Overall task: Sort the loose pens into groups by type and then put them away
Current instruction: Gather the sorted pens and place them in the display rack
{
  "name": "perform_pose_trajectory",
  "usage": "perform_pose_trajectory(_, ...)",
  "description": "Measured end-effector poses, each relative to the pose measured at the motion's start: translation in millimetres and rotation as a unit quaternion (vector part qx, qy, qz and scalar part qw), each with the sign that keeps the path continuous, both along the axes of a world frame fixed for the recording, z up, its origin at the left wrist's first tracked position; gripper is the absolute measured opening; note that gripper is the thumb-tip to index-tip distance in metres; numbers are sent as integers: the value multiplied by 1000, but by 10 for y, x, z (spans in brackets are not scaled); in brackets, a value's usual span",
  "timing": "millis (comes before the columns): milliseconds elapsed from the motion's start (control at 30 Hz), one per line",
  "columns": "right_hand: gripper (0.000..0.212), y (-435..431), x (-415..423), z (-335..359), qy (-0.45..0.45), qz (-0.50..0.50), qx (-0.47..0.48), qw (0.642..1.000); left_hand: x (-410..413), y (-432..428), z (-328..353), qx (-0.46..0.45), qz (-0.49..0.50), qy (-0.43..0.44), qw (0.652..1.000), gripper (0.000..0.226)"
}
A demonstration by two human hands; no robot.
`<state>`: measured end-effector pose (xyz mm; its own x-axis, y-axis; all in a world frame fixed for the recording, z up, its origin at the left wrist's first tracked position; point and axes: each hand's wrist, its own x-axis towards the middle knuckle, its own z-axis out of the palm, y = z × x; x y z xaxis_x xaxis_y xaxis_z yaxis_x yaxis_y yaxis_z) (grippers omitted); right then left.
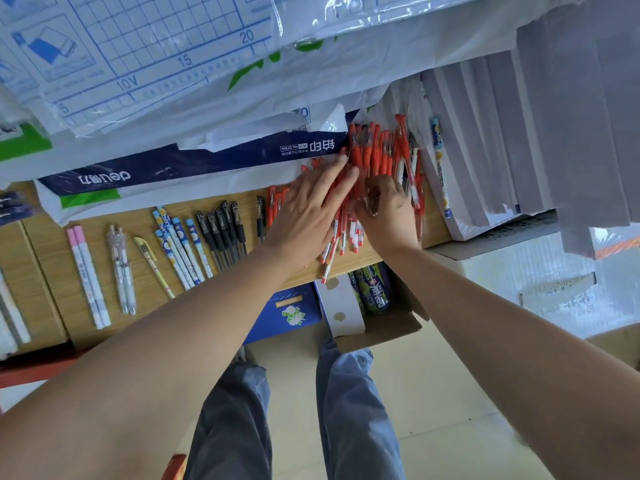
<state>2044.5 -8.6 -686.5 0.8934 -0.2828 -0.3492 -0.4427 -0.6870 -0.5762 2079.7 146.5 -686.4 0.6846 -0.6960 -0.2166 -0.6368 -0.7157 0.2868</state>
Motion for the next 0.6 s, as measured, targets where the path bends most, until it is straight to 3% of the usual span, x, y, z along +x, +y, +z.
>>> perform_pose_trajectory(200,41,-189,-89,26,-78,-36,-63,994,25,-93,-23,39,-18,31,999,84)
perform_pose_trajectory(333,61,-291,-74,-38,10,-81,-86,993,-7,-67,-16,49,-12,40,998,83)
perform_pose_trajectory(600,30,-301,28,-76,65,-102,-68,990,-60,62,4,56,-9,45,997,81)
